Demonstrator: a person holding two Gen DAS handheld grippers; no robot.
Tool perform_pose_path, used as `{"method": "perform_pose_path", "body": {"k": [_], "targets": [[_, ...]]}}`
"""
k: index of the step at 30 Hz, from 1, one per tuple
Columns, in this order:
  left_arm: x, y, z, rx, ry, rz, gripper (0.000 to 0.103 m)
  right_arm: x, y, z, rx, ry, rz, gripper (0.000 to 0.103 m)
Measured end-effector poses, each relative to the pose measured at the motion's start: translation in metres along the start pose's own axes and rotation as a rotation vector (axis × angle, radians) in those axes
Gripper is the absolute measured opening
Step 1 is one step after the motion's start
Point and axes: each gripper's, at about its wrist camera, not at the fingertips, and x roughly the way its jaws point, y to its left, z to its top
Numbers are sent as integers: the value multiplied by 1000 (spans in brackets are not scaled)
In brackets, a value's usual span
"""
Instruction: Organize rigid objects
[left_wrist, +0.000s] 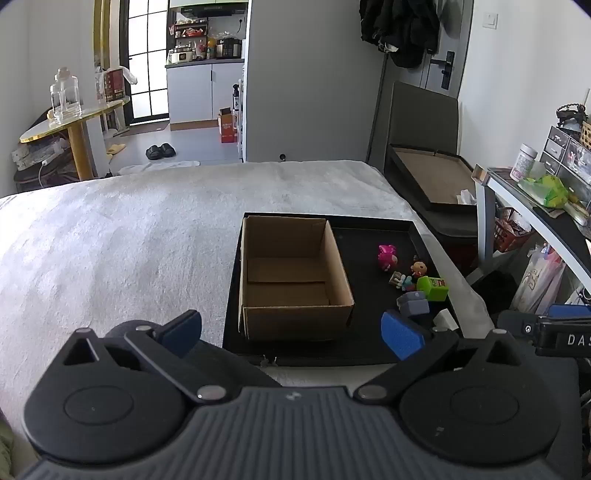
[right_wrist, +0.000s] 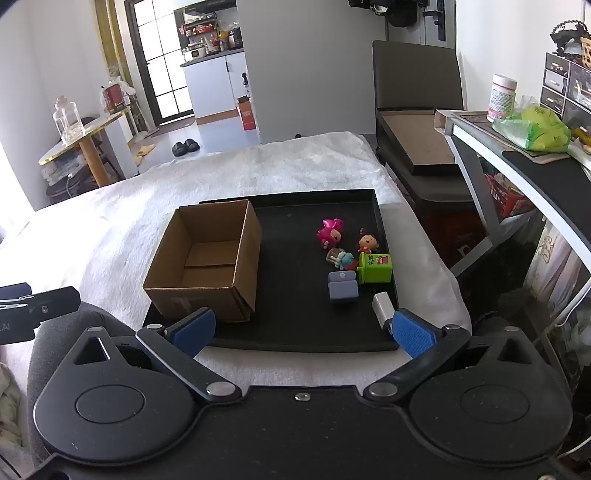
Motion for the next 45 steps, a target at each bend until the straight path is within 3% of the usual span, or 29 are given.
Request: {"method": "perform_pose_path", "body": {"k": [45], "targets": [[-10,7,1,-24,-20,-2,103,-9,10,5,-35,-16,7,103]]}}
